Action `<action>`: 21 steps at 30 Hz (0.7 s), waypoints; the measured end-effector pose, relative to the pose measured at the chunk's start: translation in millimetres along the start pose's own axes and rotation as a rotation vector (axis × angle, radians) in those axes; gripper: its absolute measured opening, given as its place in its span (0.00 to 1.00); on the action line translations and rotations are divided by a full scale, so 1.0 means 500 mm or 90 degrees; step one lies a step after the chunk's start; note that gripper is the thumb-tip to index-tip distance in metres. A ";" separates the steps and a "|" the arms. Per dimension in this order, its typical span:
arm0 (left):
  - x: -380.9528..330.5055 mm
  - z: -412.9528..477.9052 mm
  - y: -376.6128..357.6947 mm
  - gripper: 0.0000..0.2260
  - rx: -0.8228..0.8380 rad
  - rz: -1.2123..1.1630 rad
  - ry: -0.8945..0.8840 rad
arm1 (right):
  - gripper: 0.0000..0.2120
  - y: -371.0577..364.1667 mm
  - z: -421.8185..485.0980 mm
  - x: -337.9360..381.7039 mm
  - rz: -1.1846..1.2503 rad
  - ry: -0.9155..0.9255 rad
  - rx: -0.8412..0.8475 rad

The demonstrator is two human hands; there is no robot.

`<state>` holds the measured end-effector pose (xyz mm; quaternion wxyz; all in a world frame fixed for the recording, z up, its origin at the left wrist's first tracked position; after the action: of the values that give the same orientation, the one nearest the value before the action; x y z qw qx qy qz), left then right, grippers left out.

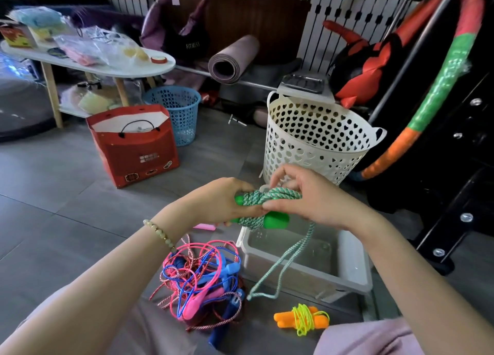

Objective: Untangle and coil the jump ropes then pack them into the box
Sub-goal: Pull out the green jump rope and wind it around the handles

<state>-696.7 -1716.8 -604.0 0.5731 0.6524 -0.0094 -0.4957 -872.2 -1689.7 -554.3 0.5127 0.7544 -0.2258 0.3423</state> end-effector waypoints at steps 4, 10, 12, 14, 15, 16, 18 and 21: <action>-0.003 -0.003 -0.004 0.18 0.041 -0.026 0.032 | 0.04 0.020 0.000 -0.005 -0.145 0.074 -0.046; -0.019 -0.010 0.000 0.15 0.083 -0.037 0.030 | 0.04 0.016 0.006 -0.022 0.000 0.011 0.107; -0.030 -0.012 -0.009 0.16 0.092 -0.040 0.005 | 0.05 0.019 0.010 -0.030 0.100 -0.032 0.178; -0.042 -0.011 -0.017 0.16 0.098 -0.063 -0.041 | 0.06 0.015 0.014 -0.039 0.185 -0.053 0.240; -0.050 -0.011 -0.020 0.16 0.102 -0.095 -0.059 | 0.07 0.010 0.014 -0.042 0.234 -0.056 0.271; -0.057 -0.011 -0.020 0.16 0.104 -0.141 -0.071 | 0.09 0.003 0.014 -0.042 0.289 -0.061 0.296; -0.065 -0.014 -0.015 0.16 0.100 -0.261 -0.069 | 0.15 -0.011 0.012 -0.038 0.390 -0.066 0.325; -0.060 -0.021 -0.005 0.14 0.061 -0.381 -0.025 | 0.30 -0.020 0.015 -0.034 0.495 -0.037 0.368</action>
<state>-706.5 -1690.9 -588.2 0.3701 0.6429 0.1486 -0.6540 -874.2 -1693.0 -574.9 0.1100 0.7347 -0.4009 0.5360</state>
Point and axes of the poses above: each hand's wrist, its own z-axis towards the middle knuckle, its own y-axis out of the back of the hand, x = y × z, the point moved 2 cm from there along z, towards the middle knuckle, and after that the axes turned 13 degrees about -y, right-handed, at the moved point
